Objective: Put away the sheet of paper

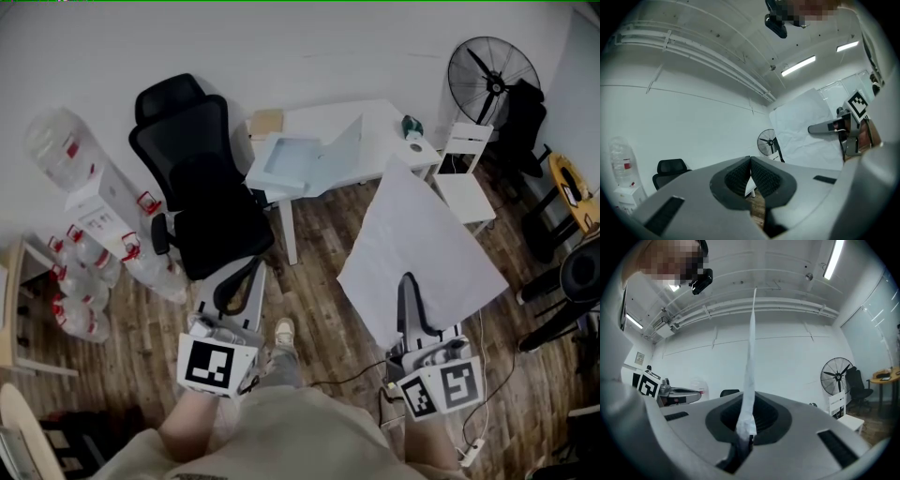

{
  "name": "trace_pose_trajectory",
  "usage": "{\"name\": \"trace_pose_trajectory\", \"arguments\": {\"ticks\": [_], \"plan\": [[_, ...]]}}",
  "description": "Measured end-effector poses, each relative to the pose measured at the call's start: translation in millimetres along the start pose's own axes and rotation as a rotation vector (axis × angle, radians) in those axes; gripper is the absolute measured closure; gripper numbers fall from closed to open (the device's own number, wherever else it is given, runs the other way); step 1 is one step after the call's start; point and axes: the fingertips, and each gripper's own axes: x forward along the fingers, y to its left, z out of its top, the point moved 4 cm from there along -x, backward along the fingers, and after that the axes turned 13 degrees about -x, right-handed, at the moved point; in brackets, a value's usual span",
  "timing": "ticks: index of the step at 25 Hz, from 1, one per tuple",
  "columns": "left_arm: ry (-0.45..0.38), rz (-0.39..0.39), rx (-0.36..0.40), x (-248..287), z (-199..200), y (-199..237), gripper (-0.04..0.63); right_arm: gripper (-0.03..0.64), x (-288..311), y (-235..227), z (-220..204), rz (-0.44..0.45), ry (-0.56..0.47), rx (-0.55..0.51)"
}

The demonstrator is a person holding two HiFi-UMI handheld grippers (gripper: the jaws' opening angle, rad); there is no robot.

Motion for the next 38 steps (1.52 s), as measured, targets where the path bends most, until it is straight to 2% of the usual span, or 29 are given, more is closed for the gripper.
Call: {"name": "trace_pose_trajectory", "arguments": {"ticks": [13, 30, 38], "plan": [[0.067, -0.016, -0.027, 112.1, -14.8, 78.1, 0.575, 0.594, 128.2, -34.3, -32.2, 0.005, 0.075, 0.061], [0.14, -0.066, -0.059, 272.6, -23.3, 222.6, 0.575, 0.594, 323.6, -71.4, -72.9, -0.071, 0.195, 0.109], [0.165, -0.071, -0.061, 320.0, -37.5, 273.0, 0.575, 0.594, 384.2, -78.4, -96.2, -0.082, 0.237, 0.16]]}}
